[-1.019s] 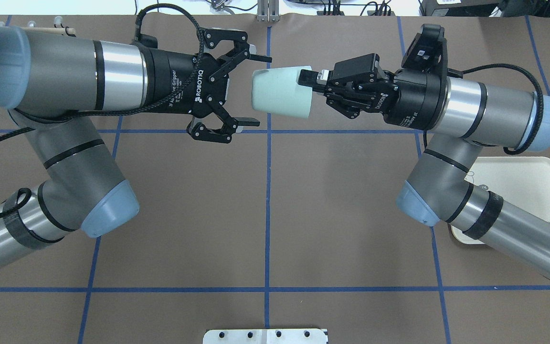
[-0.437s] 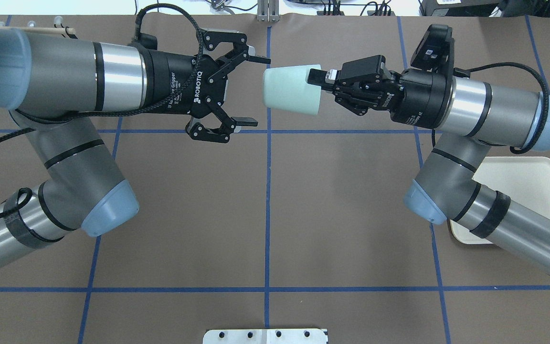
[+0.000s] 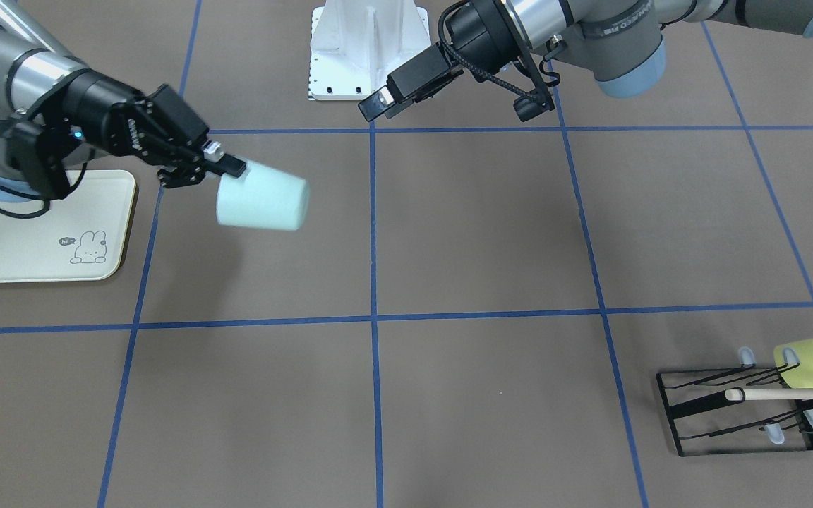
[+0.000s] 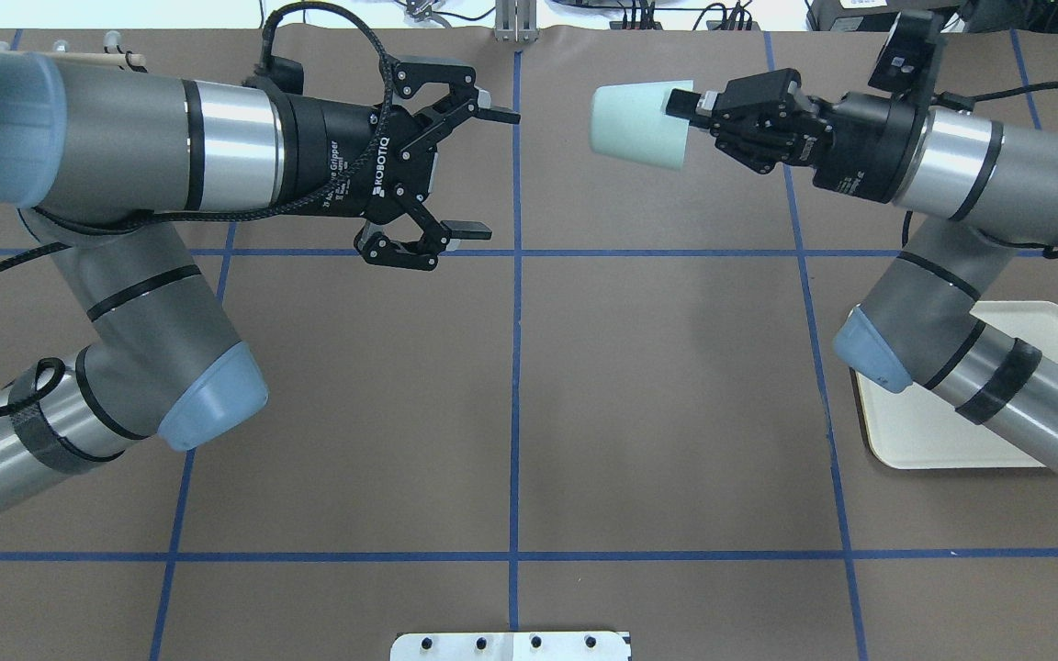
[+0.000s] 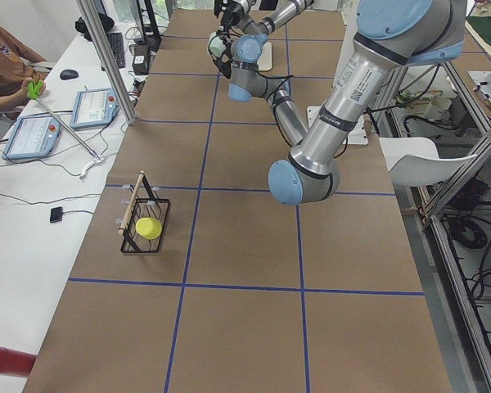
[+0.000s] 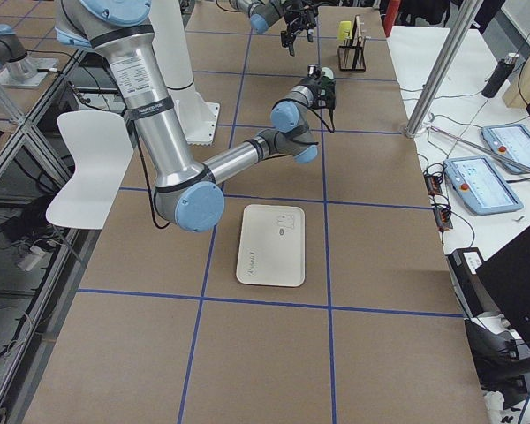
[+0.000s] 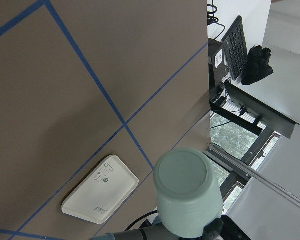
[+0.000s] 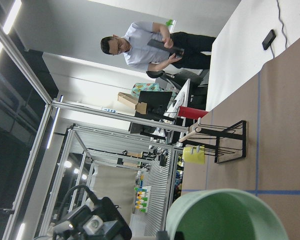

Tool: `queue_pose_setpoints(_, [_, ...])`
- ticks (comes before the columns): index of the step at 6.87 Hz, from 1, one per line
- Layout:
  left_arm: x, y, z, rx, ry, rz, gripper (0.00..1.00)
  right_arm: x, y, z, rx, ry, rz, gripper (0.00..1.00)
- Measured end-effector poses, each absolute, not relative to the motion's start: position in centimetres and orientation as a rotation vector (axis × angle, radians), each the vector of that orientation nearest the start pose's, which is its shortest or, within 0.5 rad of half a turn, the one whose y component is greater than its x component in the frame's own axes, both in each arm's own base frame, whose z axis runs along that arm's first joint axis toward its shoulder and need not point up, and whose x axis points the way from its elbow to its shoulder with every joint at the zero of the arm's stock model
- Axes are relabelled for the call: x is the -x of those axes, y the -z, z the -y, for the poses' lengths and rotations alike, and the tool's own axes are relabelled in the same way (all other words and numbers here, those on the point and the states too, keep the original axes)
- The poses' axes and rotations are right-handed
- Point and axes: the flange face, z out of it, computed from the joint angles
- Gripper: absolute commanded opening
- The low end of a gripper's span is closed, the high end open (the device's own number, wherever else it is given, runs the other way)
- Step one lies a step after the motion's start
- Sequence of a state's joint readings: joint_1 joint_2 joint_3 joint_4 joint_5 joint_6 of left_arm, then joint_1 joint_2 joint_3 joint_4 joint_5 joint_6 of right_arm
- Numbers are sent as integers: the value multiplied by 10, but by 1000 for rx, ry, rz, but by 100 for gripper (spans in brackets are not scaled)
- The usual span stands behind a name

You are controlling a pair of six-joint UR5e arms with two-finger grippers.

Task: Left arm grabs green cup and hands to right arm on tray

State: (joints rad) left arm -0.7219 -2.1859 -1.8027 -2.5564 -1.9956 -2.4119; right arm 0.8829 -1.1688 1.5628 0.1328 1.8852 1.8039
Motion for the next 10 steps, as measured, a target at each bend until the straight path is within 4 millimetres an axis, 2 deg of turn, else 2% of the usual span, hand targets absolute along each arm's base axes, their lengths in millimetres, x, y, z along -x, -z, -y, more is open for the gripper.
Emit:
queue_pose_setpoints(2, [-362,-106,448,230,604,-1811,100,230,-276,541,-605,-262,1757,0])
queue_pose_setpoints(5, [-341,-141,473,-56,491,-1716,100,174,-307,578,-635,-145,1430,0])
queue_pose_setpoints(6, [-329,-148,486,-141,473,-1642,100,153,-321,583,-619,-107,1344,0])
queue_pose_setpoints(8, [-295,-160,506,-309,417,-1463,100,130,-352,576,-562,-65,1242,0])
queue_pose_setpoints(10, [-254,-212,512,-453,350,-1257,100,118,-395,559,-506,-48,1161,0])
